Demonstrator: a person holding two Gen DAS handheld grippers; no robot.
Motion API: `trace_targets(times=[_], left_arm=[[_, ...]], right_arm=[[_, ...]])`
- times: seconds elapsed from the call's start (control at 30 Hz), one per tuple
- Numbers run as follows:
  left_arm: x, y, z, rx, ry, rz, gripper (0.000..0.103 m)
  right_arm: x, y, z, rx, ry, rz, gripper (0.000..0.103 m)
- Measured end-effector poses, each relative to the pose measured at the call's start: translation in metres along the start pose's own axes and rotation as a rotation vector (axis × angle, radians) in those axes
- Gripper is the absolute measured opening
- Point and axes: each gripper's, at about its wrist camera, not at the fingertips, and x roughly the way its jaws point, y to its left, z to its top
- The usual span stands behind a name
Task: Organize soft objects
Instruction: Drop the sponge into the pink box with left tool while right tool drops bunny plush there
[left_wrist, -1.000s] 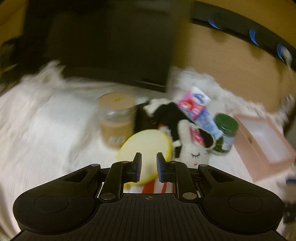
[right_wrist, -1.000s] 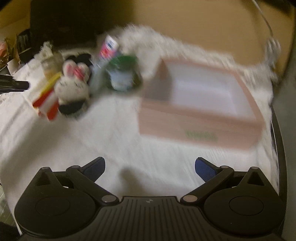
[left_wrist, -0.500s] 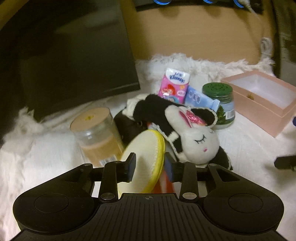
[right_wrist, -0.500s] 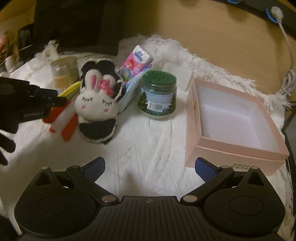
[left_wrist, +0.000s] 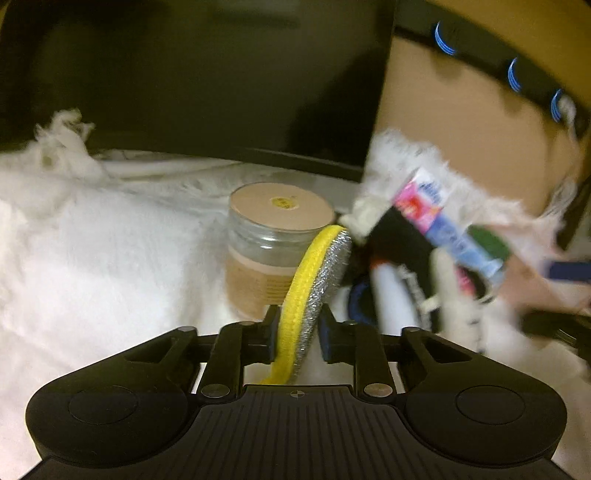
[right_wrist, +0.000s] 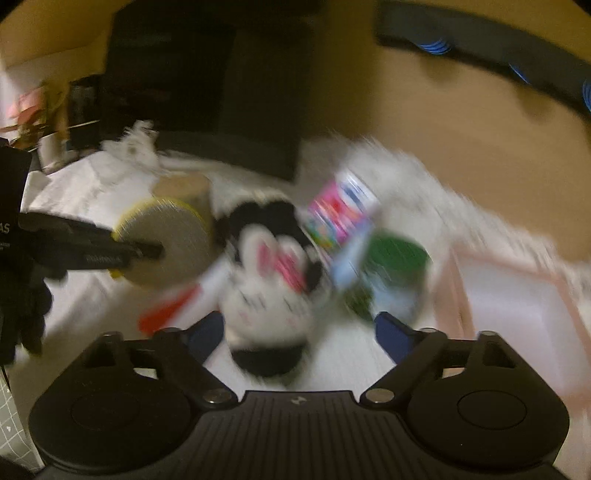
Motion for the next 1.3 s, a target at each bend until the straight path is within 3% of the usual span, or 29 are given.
trace_targets(times=[0.13,0.37,0.4,0.47,0.57,0.9,1.03,1.13,1.3], left_arm=[[-0.01,-0.001,0.0,-0.005,-0.02,-0.009,0.02],[-0.002,0.008,0.003,-0.051,0.026,-0.075,0.019],[-0.002,0.009,0.003,-0.051,0.027,-0.079,0.019],[-0.002,0.013,0.003,-0.063,0.026,-0.085,0.019],[-0.006,0.013,0.002,-0.063,0.013,-0.101,0.018],[-0.036,-0.029,0.029,-0.016,-0.071,-0.192,0.018],[-0.043,-0.074,0.054,-0.006,-0.11,-0.293,0.018],[-0.035,-0.117,0.069,-0.007,-0.125,-0.394,0.018],[0.015,-0.199,0.096,-0.063,-0.097,-0.584,0.019]], right_arm=[[0.039,0.012,0.038,-0.06,-0.019,0.023,0.09],[0.132,-0.003,0.058,0.052,0.181,0.103,0.097],[0.134,-0.003,0.058,0.063,0.179,0.107,0.095],[0.135,0.0,0.06,0.088,0.208,0.128,0.076],[0.12,0.006,0.064,0.088,0.197,0.115,0.058],[0.005,-0.036,0.085,0.151,0.068,0.129,0.052],[-0.057,-0.08,0.083,0.171,-0.005,0.078,0.052],[-0.096,-0.122,0.078,0.167,-0.062,-0.014,0.052],[-0.116,-0.195,0.081,0.235,-0.07,-0.139,0.052]])
